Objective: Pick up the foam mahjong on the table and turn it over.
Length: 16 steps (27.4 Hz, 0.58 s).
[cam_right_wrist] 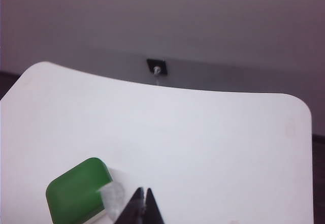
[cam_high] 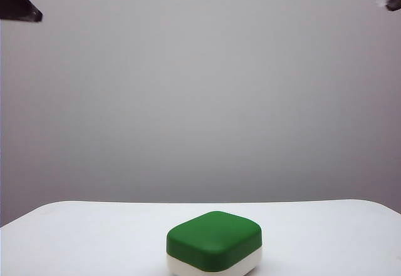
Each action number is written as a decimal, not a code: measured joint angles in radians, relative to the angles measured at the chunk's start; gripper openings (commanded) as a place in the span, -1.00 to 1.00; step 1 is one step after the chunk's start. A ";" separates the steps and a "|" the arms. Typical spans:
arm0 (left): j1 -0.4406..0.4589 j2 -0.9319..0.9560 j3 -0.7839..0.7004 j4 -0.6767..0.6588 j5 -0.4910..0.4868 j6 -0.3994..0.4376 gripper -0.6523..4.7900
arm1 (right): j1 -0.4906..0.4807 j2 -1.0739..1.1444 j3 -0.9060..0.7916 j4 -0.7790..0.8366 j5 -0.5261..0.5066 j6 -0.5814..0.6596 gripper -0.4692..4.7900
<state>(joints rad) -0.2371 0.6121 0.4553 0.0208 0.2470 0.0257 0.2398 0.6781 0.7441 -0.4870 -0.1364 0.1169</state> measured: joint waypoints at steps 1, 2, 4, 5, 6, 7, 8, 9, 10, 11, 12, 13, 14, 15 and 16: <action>0.000 -0.018 0.000 -0.007 -0.018 0.004 -0.78 | 0.000 -0.019 -0.016 0.004 0.003 0.008 -0.85; 0.000 -0.035 0.000 -0.016 -0.032 0.009 -0.78 | 0.000 -0.046 -0.044 0.014 0.005 0.019 -0.85; 0.000 -0.082 -0.002 -0.030 -0.062 0.027 -0.78 | 0.000 -0.101 -0.092 0.019 0.006 0.036 -0.85; 0.000 -0.107 -0.007 -0.029 -0.076 0.034 -0.78 | 0.000 -0.131 -0.116 0.022 0.008 0.041 -0.85; 0.000 -0.145 -0.022 -0.030 -0.100 0.038 -0.78 | 0.000 -0.175 -0.148 0.032 0.020 0.049 -0.85; 0.000 -0.175 -0.037 -0.036 -0.122 0.039 -0.78 | 0.000 -0.194 -0.164 0.039 0.025 0.055 -0.85; 0.000 -0.230 -0.066 -0.050 -0.163 0.042 -0.78 | 0.000 -0.232 -0.189 0.066 0.031 0.066 -0.85; 0.000 -0.257 -0.079 -0.061 -0.179 0.042 -0.78 | 0.000 -0.251 -0.203 0.080 0.032 0.070 -0.85; 0.000 -0.284 -0.093 -0.069 -0.193 0.042 -0.78 | 0.000 -0.272 -0.217 0.089 0.033 0.072 -0.85; 0.000 -0.311 -0.107 -0.080 -0.204 0.042 -0.78 | 0.000 -0.294 -0.235 0.098 0.042 0.077 -0.85; 0.000 -0.342 -0.117 -0.082 -0.207 0.042 -0.78 | 0.000 -0.317 -0.248 0.106 0.051 0.084 -0.85; 0.000 -0.391 -0.134 -0.077 -0.215 0.042 -0.78 | 0.000 -0.341 -0.270 0.131 0.060 0.090 -0.85; 0.000 -0.409 -0.142 -0.076 -0.219 0.042 -0.78 | 0.000 -0.353 -0.283 0.139 0.067 0.092 -0.85; 0.000 -0.436 -0.154 -0.078 -0.225 0.042 -0.78 | 0.000 -0.380 -0.321 0.158 0.072 0.093 -0.85; 0.000 -0.444 -0.158 -0.078 -0.226 0.042 -0.78 | 0.000 -0.393 -0.341 0.165 0.073 0.093 -0.85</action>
<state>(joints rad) -0.2367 0.1677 0.2970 -0.0570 0.0212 0.0677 0.2398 0.2855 0.4026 -0.3218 -0.0635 0.2104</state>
